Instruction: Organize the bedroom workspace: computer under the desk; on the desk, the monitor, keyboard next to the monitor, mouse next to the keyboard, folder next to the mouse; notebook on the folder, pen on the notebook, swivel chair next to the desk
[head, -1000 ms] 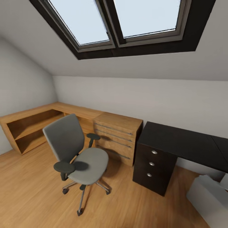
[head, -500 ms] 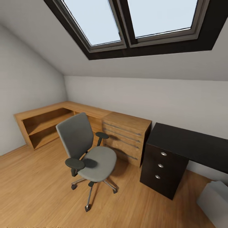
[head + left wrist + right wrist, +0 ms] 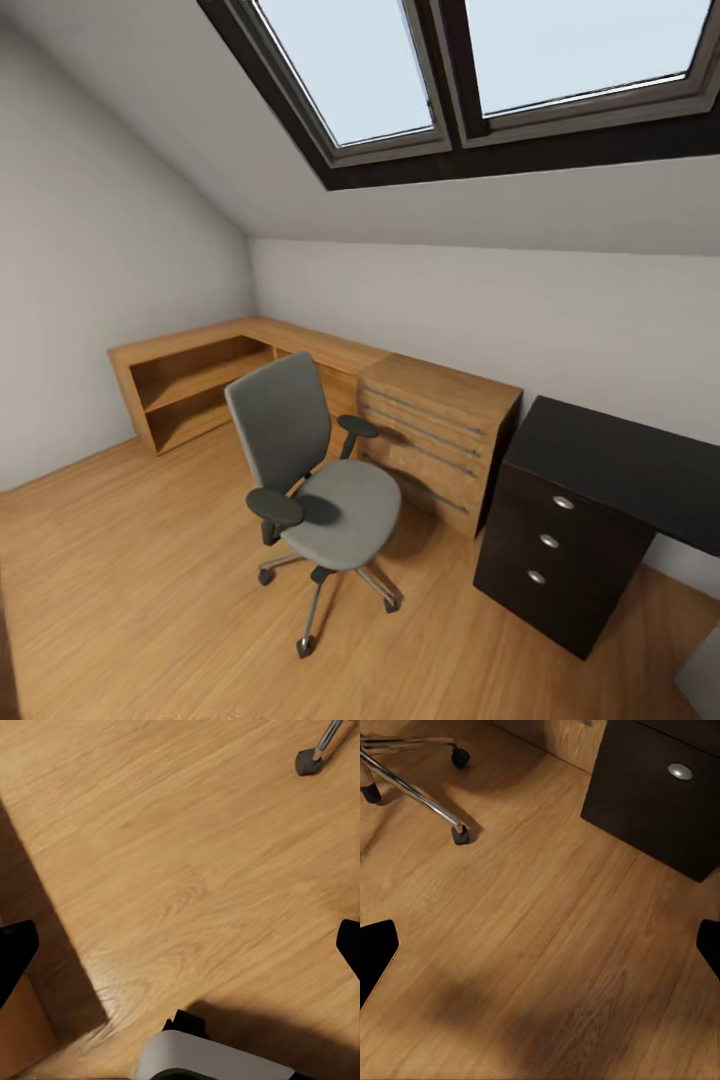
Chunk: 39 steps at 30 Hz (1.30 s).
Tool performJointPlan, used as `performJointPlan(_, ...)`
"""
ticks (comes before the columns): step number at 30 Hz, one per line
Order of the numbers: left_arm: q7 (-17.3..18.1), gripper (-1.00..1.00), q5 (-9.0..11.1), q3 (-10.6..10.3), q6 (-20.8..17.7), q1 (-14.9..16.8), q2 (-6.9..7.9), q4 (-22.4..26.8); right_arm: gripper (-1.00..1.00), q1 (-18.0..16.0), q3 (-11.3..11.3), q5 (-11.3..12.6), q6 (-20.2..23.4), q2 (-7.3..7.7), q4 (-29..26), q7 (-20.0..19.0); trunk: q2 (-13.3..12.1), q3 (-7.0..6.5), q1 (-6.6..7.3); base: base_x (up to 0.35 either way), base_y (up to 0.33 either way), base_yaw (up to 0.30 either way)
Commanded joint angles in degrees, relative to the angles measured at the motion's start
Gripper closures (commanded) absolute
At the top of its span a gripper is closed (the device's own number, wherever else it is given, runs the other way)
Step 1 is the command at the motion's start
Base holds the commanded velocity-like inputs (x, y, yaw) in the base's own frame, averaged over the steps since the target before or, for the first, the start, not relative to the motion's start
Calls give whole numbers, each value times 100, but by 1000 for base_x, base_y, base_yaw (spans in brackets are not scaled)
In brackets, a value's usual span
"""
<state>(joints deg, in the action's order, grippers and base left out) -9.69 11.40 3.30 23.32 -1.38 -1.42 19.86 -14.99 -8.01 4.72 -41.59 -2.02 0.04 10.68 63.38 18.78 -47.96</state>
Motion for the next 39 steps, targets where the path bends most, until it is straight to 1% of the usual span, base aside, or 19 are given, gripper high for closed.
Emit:
performJointPlan(1,2,-100,-6,30,5,-3,-6,11,-100,-4,-51,47,-15,-3,5,13,4,5,0,0,0,279)
performJointPlan(39,-22,-100,-6,30,7,2,-9,59,-100,-4,-43,38,-127,0,-11,13,4,5,0,0,0,282)
